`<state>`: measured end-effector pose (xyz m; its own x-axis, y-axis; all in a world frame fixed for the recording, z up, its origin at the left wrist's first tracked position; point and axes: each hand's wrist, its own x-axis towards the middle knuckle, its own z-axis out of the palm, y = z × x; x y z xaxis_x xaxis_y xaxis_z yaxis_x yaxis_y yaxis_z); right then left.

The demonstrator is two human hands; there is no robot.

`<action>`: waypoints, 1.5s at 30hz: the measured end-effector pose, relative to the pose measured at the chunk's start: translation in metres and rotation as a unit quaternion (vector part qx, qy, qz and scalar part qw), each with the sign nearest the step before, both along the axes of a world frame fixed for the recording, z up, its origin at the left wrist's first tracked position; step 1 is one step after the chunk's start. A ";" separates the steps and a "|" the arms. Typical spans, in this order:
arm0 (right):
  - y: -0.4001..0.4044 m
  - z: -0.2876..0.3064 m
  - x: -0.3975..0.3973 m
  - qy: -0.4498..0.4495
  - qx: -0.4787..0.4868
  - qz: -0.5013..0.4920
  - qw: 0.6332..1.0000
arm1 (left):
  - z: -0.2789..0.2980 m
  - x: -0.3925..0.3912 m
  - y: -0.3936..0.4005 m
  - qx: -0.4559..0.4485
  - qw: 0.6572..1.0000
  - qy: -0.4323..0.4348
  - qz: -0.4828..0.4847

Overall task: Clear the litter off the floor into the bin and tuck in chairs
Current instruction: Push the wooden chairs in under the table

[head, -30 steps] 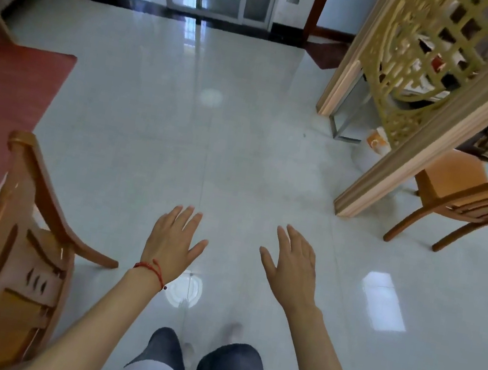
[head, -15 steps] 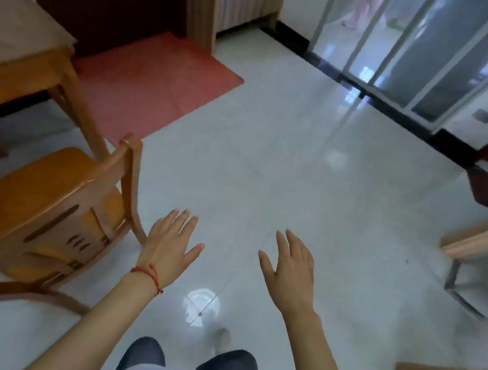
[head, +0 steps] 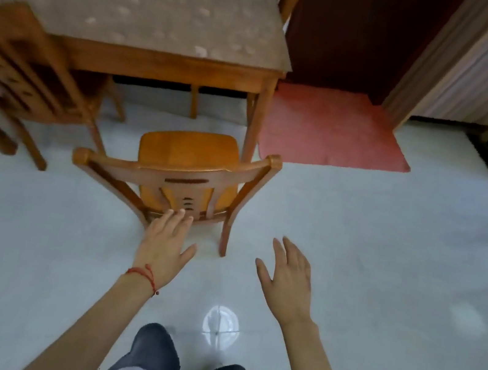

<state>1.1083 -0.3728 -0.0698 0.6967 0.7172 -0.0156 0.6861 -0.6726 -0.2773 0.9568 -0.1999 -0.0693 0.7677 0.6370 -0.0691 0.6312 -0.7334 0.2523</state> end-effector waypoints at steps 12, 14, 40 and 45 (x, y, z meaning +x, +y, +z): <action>0.108 0.005 -0.006 0.010 0.006 0.127 0.992 | -0.002 -0.033 0.053 -0.037 0.985 -0.041 0.165; 0.118 0.010 -0.006 0.043 0.011 0.108 0.993 | -0.001 -0.028 0.061 -0.068 0.974 -0.079 0.200; 0.212 0.010 0.030 0.346 0.237 -0.160 0.894 | 0.024 0.037 0.123 -0.224 0.767 -0.361 0.481; 0.233 0.007 0.044 0.352 0.253 -0.164 0.886 | 0.026 0.051 0.144 -0.218 0.759 -0.357 0.498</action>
